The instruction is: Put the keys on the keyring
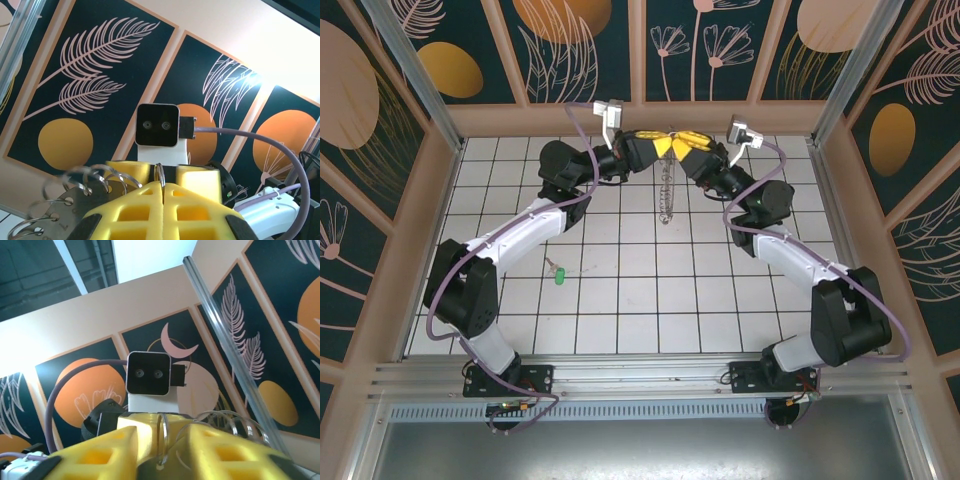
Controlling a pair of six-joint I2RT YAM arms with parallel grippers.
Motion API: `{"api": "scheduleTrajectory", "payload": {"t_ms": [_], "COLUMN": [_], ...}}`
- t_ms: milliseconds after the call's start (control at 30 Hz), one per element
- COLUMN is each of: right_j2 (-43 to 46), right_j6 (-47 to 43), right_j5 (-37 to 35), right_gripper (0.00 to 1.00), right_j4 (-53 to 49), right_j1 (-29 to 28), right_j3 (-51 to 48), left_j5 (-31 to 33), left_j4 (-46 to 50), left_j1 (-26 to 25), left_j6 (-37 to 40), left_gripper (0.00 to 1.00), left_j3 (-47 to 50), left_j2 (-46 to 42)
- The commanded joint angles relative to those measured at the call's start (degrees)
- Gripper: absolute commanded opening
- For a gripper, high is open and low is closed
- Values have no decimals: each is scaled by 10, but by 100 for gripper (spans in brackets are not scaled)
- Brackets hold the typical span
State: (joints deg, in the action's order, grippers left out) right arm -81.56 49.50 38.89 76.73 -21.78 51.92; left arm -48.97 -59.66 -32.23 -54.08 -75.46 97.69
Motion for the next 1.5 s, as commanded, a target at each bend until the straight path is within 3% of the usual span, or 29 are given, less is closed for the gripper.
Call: {"api": "scheduleTrajectory", "payload": {"t_ms": [0, 200, 367, 500, 633, 800, 1467], "right_j2": [59, 143, 157, 150, 149, 138, 102], "right_j6": [-13, -96, -137, -173, -184, -176, -201], "right_j5": [10, 40, 88, 131, 164, 191, 265], "right_gripper": [51, 55, 54, 54, 48, 41, 40], "right_j4": [-40, -236, -342, -394, -379, -359, -378], "right_j1": [33, 86, 111, 114, 118, 118, 107], "right_j3": [-1, 5, 36, 56, 44, 40, 37], "left_j5": [-2, -18, -46, -79, -109, -136, -186], "left_j4": [49, 286, 498, 627, 706, 745, 741], "left_j1": [-4, -4, -4, -3, -2, 2, 4], "left_j6": [55, 236, 393, 481, 538, 566, 562], "left_gripper": [0, 0, 0, 0, 0, 0, 0], "left_j3": [-25, -86, -173, -242, -283, -296, -287], "left_j2": [-10, -34, -23, -2, 20, 31, 48]}}
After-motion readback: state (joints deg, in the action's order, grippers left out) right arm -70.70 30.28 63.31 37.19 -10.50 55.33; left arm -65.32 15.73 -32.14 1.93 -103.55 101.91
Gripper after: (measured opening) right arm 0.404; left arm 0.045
